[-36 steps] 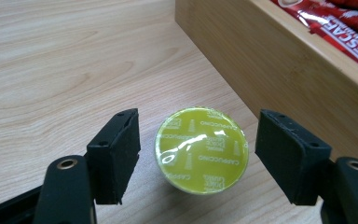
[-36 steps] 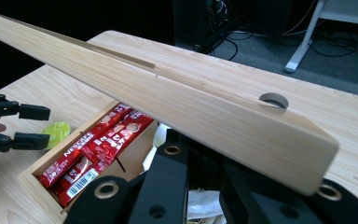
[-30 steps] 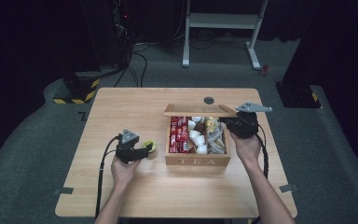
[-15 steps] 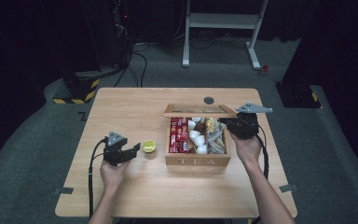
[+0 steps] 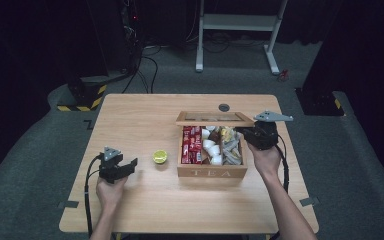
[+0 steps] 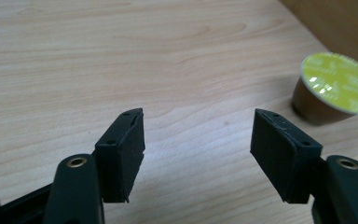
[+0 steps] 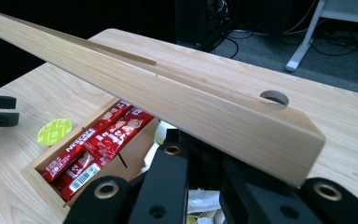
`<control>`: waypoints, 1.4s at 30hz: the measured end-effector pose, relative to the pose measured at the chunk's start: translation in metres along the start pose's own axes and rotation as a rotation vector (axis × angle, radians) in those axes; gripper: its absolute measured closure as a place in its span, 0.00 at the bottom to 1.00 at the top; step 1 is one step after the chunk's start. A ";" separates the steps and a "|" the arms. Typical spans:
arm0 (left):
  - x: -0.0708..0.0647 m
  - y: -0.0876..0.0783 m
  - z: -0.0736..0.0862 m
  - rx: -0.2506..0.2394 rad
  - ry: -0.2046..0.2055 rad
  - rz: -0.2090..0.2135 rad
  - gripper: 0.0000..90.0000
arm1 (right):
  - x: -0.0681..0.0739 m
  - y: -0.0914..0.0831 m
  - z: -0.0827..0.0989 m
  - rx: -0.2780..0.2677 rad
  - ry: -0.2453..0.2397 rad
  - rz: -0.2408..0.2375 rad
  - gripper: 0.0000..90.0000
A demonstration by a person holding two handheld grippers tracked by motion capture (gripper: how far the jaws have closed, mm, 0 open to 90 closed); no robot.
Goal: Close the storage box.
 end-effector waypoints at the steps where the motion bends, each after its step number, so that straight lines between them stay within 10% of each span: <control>1: 0.000 0.001 0.002 0.008 0.006 -0.006 0.39 | 0.000 0.000 0.000 0.003 0.001 0.000 1.00; 42: 0.006 0.008 0.022 0.061 0.027 -0.065 0.28 | 0.008 -0.005 0.032 0.025 -0.001 -0.031 1.00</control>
Point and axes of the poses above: each handheld gripper's, and its own axes: y roughly forward along the jaws, z roughly out of its underside, x roughly to its left, the point moved 5 cm from there along y, roughly forward along the jaws, and after that the axes turned 1 degree about -z, right-handed, at the moved point
